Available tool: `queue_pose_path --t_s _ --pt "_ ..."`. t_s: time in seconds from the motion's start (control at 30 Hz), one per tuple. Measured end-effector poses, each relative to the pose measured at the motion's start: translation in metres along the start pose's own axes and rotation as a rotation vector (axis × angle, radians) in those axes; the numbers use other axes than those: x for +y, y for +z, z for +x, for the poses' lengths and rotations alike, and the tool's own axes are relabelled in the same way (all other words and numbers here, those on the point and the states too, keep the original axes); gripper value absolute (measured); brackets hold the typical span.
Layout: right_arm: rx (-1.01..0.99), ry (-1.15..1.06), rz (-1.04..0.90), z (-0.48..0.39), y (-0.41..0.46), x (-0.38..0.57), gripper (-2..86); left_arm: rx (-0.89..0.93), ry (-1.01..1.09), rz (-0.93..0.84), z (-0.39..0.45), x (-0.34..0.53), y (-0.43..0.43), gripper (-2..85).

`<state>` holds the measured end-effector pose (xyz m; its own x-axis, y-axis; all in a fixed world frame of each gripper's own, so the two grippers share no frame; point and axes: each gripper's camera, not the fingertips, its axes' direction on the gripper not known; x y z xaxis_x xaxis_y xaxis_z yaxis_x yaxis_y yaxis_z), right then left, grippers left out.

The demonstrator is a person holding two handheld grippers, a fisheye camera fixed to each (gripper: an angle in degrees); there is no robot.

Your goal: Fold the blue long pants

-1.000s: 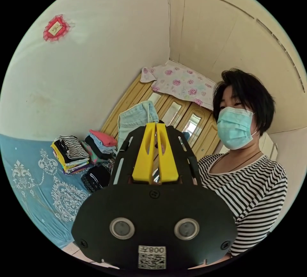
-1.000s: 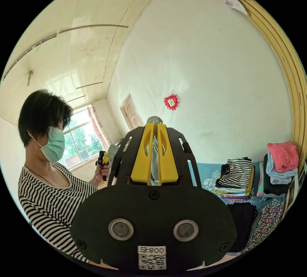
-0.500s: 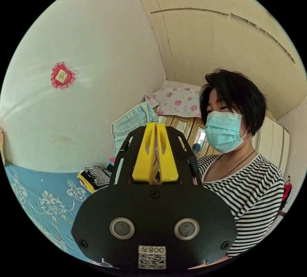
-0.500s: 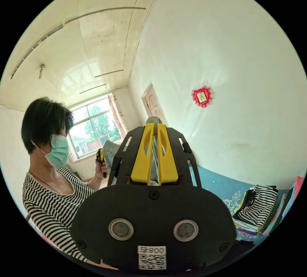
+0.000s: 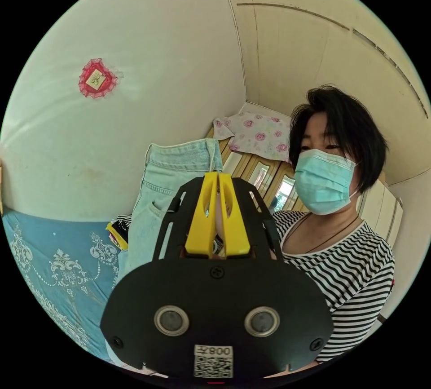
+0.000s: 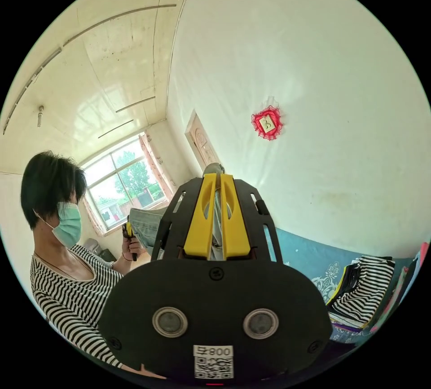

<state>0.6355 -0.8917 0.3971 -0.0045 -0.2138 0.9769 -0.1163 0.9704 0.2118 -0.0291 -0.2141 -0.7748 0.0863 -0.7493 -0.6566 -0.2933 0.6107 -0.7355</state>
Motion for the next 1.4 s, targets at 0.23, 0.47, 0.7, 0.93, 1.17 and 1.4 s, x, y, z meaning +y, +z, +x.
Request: queue_pose_path --t_s 0.23,0.47,0.7,0.93,1.17,1.4 --pt "-0.084 -0.051 0.017 0.114 -0.032 0.028 0.8 0.034 0.101 0.026 0.034 -0.063 -0.003 0.3" --pt "-0.157 -0.123 0.06 0.205 -0.033 0.047 0.3 -0.084 0.222 0.069 0.043 -0.14 -0.062 0.4" --pt "-0.191 -0.156 -0.142 0.276 0.095 0.095 0.1 -0.32 0.105 0.243 -0.028 -0.175 -0.218 0.4" --pt "-0.295 -0.119 -0.446 0.354 0.352 0.236 0.1 -0.741 -0.322 0.35 -0.174 -0.156 -0.423 0.6" --pt "-0.352 0.156 -0.838 0.501 0.467 0.514 0.1 -1.091 -1.101 0.347 -0.309 -0.053 -0.607 0.3" --pt "-0.167 0.515 -1.025 0.684 0.324 0.736 0.1 -0.859 -1.388 0.14 -0.404 -0.055 -0.628 0.8"
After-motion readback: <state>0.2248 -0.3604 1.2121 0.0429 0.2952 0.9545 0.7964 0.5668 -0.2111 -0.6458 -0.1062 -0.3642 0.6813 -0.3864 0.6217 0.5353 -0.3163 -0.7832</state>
